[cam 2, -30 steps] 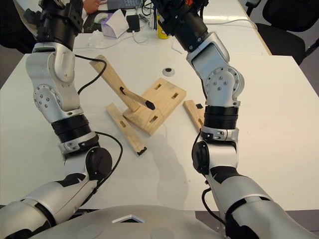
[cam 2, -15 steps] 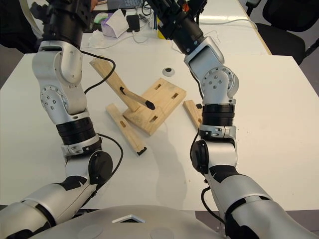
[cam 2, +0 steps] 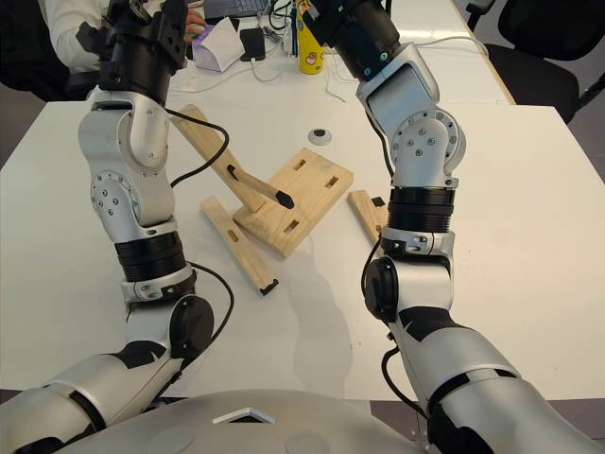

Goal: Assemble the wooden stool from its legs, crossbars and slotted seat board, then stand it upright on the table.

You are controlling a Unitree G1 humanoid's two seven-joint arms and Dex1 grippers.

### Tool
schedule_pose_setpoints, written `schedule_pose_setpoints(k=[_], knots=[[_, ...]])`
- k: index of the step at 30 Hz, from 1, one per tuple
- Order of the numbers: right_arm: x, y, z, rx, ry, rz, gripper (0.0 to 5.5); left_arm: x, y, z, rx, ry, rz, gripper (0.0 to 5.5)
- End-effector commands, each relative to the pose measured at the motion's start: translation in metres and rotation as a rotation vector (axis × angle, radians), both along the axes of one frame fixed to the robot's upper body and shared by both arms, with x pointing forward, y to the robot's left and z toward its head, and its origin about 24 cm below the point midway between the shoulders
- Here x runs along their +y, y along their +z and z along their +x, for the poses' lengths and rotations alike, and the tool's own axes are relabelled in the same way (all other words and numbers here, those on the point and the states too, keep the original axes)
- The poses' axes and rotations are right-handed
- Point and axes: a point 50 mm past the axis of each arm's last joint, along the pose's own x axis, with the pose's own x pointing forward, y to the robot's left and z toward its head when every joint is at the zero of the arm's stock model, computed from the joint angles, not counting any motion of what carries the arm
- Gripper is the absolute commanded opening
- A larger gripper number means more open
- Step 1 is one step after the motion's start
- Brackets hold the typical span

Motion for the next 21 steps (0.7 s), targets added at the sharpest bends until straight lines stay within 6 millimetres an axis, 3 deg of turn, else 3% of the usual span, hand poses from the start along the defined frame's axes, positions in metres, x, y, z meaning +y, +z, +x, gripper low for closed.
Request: schedule_pose_setpoints(k=[1,6,7,13,21], knots=[[-0.0002,0.0164,-0.0048,-0.069,0.011,0.017,2.05,-0.0181,-0.0228,0.0005,0.1,-0.053,-0.053,2.03],[-0.0017,0.0182,-0.006,-0.072,0.011,0.03,2.05,-0.0187,-0.0217,-0.0009,0.082,-0.055,-0.017,2.03],[-0.0021,0.0188,-0.0061,-0.071,0.012,0.037,2.05,-0.0189,-0.0217,-0.0012,0.079,-0.056,-0.009,2.39],[-0.0043,0.0202,-0.005,-0.065,0.006,0.059,2.03,-0.0173,-0.0183,-0.0032,0.04,-0.053,0.01,3.21],[-0.0088,0.0239,-0.0019,-0.05,-0.017,0.102,1.99,-0.0132,-0.0202,-0.0008,0.04,-0.041,0.036,3.23]])
